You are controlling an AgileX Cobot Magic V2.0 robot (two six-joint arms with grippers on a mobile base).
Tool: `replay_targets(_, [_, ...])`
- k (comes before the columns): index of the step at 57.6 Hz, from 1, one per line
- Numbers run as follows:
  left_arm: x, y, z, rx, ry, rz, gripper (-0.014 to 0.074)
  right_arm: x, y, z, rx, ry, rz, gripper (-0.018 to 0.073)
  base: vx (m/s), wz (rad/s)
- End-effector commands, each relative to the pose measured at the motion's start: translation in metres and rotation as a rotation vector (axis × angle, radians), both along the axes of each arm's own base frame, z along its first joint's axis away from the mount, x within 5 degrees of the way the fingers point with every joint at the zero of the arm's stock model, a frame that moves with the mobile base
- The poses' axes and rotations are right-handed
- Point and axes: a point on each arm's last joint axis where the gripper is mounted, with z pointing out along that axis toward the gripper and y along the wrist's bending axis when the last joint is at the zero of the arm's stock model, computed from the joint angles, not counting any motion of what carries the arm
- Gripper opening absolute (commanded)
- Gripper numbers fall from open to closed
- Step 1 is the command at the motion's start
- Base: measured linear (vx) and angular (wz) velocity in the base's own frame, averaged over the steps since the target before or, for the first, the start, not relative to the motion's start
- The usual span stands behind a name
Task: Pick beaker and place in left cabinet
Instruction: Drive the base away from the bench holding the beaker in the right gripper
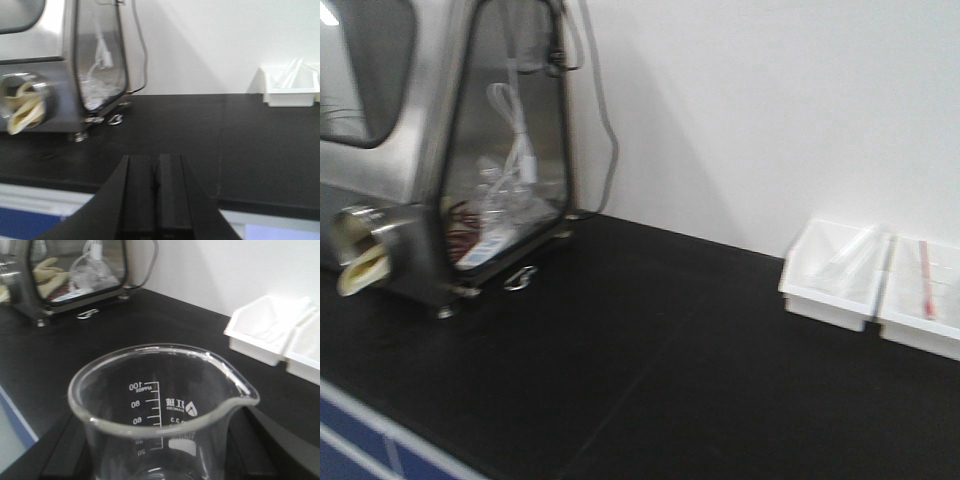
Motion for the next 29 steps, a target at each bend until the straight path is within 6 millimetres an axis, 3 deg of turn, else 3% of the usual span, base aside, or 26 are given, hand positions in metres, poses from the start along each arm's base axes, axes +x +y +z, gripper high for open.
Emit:
replay_targets(1, [-0.0015,0.0004,0.0031,-0.033,-0.081,-0.002,0.0001,-0.0002,0.0015,0.0144,0.001,-0.084,0.025,-0.0004,-0.15,0.6])
replay_targets(29, [-0.0015,0.0004,0.0031,-0.033,-0.081,-0.002,0.0001,-0.0002,0.0015,0.0144,0.001,-0.084,0.025,-0.0004,-0.15,0.6])
